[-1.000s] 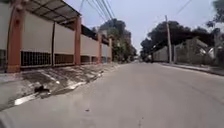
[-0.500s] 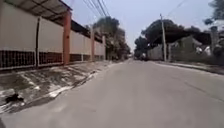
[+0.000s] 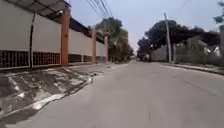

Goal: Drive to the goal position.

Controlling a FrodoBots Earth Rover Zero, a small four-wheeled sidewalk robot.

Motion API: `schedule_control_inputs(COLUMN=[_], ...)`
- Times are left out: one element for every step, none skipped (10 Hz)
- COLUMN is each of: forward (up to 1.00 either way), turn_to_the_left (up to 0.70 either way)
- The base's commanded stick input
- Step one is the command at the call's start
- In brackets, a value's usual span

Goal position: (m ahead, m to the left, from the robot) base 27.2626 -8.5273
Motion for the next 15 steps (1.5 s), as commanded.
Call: schedule_control_inputs(forward=[1.0, 1.0, 1.0, 1.0, 1.0, 1.0, 1.0, 1.0, 1.0, 1.0, 1.0, 1.0, 1.0, 1.0, 1.0], turn_to_the_left=[0.01, 0.01, 0.01, 0.01, 0.01, 0.01, 0.01, 0.01, 0.01, -0.04, -0.23, -0.34, -0.39, -0.39, -0.39])
